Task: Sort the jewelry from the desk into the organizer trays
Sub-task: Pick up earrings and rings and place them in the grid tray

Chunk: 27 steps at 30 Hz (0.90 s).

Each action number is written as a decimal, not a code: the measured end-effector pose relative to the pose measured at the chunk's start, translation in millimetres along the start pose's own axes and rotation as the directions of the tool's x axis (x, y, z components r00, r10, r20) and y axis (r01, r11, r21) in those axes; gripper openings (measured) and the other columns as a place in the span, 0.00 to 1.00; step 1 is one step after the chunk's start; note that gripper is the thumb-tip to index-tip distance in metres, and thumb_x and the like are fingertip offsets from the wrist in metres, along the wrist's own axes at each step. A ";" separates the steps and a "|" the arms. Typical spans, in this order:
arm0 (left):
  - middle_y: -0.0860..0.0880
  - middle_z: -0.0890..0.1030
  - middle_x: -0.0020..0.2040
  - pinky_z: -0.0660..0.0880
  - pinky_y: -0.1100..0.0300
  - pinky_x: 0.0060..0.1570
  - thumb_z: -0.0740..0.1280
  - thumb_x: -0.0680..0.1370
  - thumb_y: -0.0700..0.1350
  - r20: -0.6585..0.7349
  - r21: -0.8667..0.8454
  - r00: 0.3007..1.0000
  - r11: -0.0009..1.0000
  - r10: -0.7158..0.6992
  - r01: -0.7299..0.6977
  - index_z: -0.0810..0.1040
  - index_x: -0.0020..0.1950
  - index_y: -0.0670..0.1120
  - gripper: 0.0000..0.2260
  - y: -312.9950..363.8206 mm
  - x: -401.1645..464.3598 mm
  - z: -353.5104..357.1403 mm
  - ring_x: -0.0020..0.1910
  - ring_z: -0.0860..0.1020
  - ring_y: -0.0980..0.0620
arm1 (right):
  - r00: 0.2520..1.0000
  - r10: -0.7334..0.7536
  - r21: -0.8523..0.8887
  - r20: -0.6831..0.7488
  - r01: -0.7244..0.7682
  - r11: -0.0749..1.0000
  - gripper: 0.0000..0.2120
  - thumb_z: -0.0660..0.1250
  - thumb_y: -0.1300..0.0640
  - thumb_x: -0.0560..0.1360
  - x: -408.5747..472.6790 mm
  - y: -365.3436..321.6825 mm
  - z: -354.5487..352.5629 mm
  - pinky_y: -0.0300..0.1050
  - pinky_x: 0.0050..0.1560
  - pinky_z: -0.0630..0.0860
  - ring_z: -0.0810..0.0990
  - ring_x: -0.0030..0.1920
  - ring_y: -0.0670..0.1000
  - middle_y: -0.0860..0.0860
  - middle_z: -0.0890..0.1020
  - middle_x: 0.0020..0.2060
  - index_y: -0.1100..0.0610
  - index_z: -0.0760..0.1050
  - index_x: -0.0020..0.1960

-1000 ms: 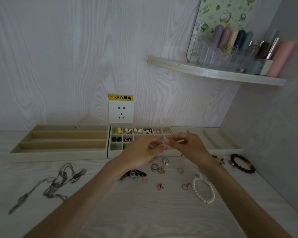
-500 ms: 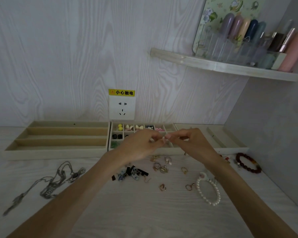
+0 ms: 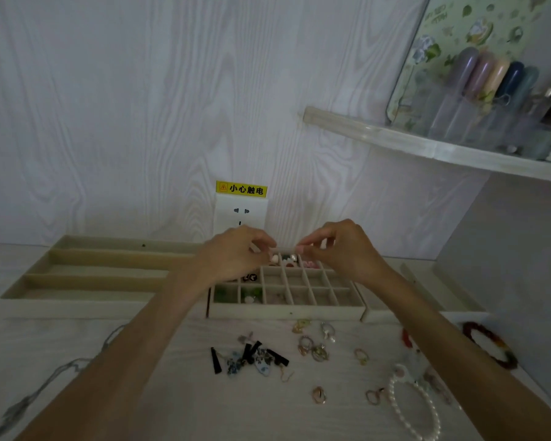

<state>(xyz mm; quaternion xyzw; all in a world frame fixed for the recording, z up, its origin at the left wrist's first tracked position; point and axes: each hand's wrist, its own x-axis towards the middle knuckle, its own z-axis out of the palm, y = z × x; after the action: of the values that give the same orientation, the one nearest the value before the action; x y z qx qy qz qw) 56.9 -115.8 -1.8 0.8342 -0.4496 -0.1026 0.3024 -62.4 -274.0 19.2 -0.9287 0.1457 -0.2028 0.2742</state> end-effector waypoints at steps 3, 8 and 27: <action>0.60 0.77 0.52 0.73 0.54 0.57 0.64 0.78 0.49 0.002 0.084 0.998 0.995 -0.058 0.058 0.77 0.59 0.57 0.11 -13.2 6.7 -10.3 0.53 0.77 0.56 | 0.993 -0.061 -0.156 0.097 0.076 0.985 0.05 0.74 0.49 0.67 9.9 -1.1 1.0 0.30 0.34 0.64 0.74 0.31 0.39 0.41 0.77 0.32 0.47 0.84 0.43; 0.57 0.80 0.53 0.74 0.53 0.58 0.64 0.77 0.49 0.036 0.108 0.997 0.992 -0.071 0.067 0.79 0.55 0.58 0.08 -23.2 8.8 -17.5 0.51 0.77 0.56 | 0.964 -0.113 -0.312 0.242 0.188 0.931 0.07 0.73 0.48 0.69 20.8 -5.2 20.8 0.33 0.37 0.66 0.73 0.33 0.41 0.40 0.74 0.31 0.47 0.84 0.46; 0.57 0.80 0.54 0.74 0.52 0.58 0.64 0.77 0.48 0.001 0.074 0.999 0.997 -0.037 0.037 0.79 0.55 0.59 0.10 -21.1 9.0 -18.4 0.53 0.78 0.55 | 0.940 -0.098 -0.453 0.326 0.247 0.856 0.08 0.69 0.49 0.73 27.8 -5.2 52.0 0.38 0.42 0.64 0.73 0.38 0.45 0.48 0.83 0.40 0.46 0.82 0.51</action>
<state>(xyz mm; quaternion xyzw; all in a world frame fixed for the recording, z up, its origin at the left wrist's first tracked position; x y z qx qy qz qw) 84.7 -106.8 1.1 0.8528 -0.4380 -0.0924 0.2690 -13.5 -257.0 -9.5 -0.9964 0.0653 -0.0442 0.0301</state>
